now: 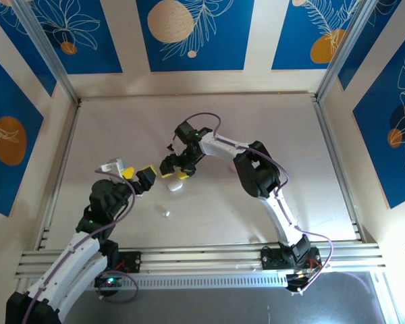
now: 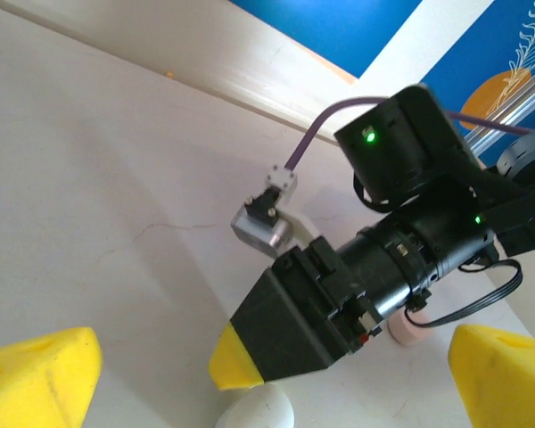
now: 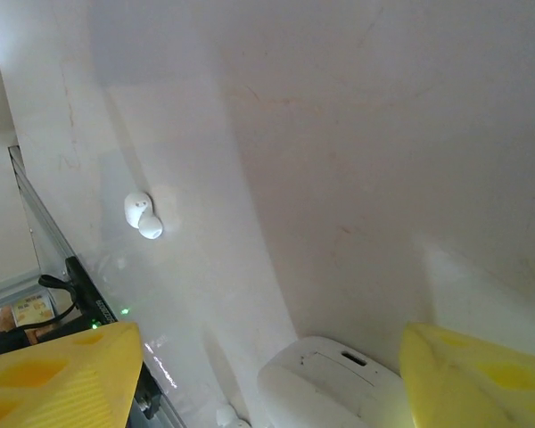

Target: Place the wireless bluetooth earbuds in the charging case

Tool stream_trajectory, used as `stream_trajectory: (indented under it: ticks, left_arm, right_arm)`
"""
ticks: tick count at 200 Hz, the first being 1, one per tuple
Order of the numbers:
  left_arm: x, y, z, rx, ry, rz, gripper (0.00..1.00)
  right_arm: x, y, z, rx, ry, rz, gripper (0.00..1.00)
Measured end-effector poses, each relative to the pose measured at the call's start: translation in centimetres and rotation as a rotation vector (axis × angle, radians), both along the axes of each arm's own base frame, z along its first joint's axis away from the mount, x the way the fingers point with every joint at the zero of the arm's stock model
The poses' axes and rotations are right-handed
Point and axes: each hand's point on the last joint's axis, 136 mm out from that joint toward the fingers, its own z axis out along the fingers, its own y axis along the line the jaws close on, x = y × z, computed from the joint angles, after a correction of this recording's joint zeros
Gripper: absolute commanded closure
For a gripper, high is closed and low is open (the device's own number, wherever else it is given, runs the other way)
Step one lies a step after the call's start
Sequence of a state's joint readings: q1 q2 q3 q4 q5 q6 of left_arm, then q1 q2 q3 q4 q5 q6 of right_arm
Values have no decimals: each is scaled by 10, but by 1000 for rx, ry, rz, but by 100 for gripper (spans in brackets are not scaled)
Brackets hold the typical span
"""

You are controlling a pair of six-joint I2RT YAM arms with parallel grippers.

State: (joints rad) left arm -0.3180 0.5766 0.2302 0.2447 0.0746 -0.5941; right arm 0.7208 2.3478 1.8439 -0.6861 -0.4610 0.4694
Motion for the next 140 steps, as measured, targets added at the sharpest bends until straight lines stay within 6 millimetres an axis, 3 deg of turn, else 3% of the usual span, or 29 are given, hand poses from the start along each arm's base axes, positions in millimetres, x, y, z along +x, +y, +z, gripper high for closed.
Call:
stream_trajectory:
  ticks: [105, 140]
  left_arm:
    - [0, 2, -3, 5, 8, 9, 0]
    - [0, 2, -3, 5, 9, 9, 0]
  right_arm:
    - [-55, -27, 4, -56, -1, -7, 24]
    - [-56, -35, 15, -67, -52, -24, 24]
